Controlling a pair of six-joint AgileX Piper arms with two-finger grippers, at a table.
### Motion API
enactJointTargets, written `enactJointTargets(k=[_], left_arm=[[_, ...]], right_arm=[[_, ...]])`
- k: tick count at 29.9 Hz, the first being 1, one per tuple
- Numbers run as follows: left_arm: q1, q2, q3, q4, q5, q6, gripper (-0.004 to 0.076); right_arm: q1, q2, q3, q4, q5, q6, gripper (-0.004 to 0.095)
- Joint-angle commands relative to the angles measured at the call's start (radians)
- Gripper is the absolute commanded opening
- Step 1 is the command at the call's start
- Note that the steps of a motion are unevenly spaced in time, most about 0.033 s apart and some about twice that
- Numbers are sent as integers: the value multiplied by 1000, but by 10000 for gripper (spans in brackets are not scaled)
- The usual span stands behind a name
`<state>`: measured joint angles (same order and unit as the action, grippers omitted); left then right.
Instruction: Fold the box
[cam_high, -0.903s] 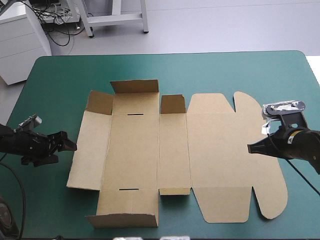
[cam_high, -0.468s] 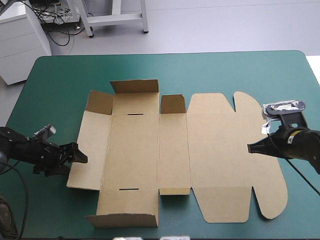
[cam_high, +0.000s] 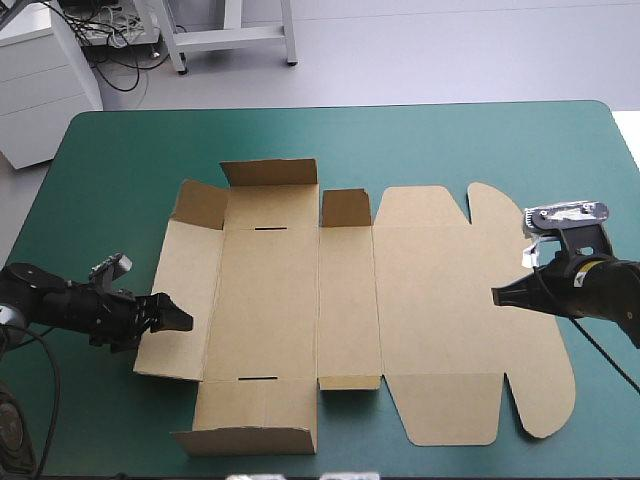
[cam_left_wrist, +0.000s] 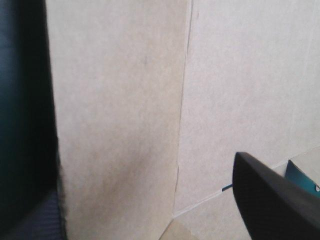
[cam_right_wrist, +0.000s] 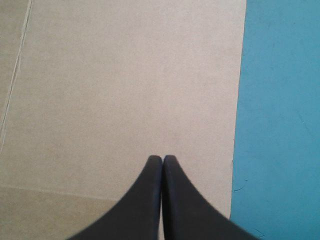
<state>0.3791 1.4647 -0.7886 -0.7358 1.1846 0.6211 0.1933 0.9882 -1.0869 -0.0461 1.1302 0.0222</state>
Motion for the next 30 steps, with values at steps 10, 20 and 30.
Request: enactJointTargets(k=[10,20,30], left_arm=[[-5,91,-16,-64,113,49,527],[-5,90,-16,-83,120,72,383],[-5,90,-16,-115,120,7,93]], right_arm=[[-7,-13,-24,0,-45,-8,-23],[-7,-13,-24,0,-41,-8,-23],[-7,-13,-24,2,-39,-8,-23]])
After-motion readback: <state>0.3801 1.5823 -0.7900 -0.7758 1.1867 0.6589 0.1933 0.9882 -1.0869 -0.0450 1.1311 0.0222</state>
